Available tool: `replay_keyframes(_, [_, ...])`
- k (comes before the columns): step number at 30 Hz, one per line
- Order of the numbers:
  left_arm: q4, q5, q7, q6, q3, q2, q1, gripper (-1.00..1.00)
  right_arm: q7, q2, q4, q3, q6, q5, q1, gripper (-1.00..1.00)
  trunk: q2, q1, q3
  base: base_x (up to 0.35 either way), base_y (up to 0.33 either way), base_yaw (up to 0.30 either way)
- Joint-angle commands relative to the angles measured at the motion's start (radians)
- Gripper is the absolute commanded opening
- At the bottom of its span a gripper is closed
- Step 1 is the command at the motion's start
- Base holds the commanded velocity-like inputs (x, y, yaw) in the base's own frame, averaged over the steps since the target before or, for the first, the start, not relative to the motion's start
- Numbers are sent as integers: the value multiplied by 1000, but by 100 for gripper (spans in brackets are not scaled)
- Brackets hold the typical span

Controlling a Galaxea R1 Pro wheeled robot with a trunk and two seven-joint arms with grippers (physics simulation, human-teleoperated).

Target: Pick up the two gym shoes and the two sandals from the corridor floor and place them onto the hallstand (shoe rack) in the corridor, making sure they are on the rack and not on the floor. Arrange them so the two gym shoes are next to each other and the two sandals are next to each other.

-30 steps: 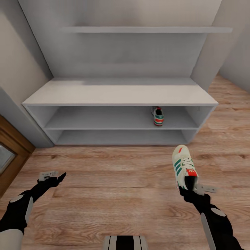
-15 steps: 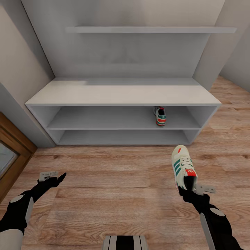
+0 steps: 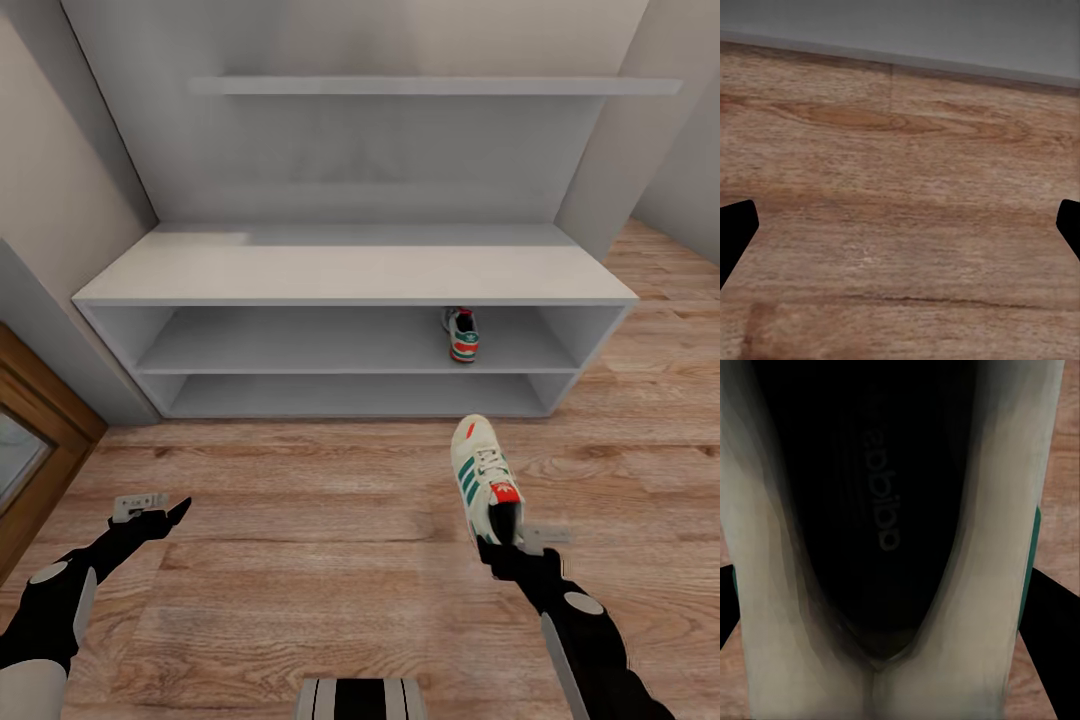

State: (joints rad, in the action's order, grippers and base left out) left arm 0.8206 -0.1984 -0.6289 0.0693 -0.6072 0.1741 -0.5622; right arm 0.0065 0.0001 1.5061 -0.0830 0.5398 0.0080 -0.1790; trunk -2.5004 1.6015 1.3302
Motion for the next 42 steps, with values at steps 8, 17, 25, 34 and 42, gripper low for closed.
replay_keyframes(8, [2,-44,-8,7,-3,-1,-1,100,-1,1,1,29,24,4,0,-100,0,0,1,0,140,0])
replay_keyframes(17, [-1,-68,-8,5,-3,-1,-1,100,-2,15,-1,31,242,2,-17,-100,0,0,1,0,288,0])
replay_keyframes(25, [-36,-75,-193,-86,-3,0,3,100,-3,59,-11,32,414,3,-221,-100,0,0,1,0,35,0])
replay_keyframes(34, [-78,-85,-516,-146,-5,1,11,100,-3,63,-278,32,432,3,-460,-100,0,0,1,0,1,0])
replay_keyframes(42, [-79,-86,-559,-197,-4,1,11,100,-8,63,-470,32,433,3,-605,-100,0,0,1,0,0,0])
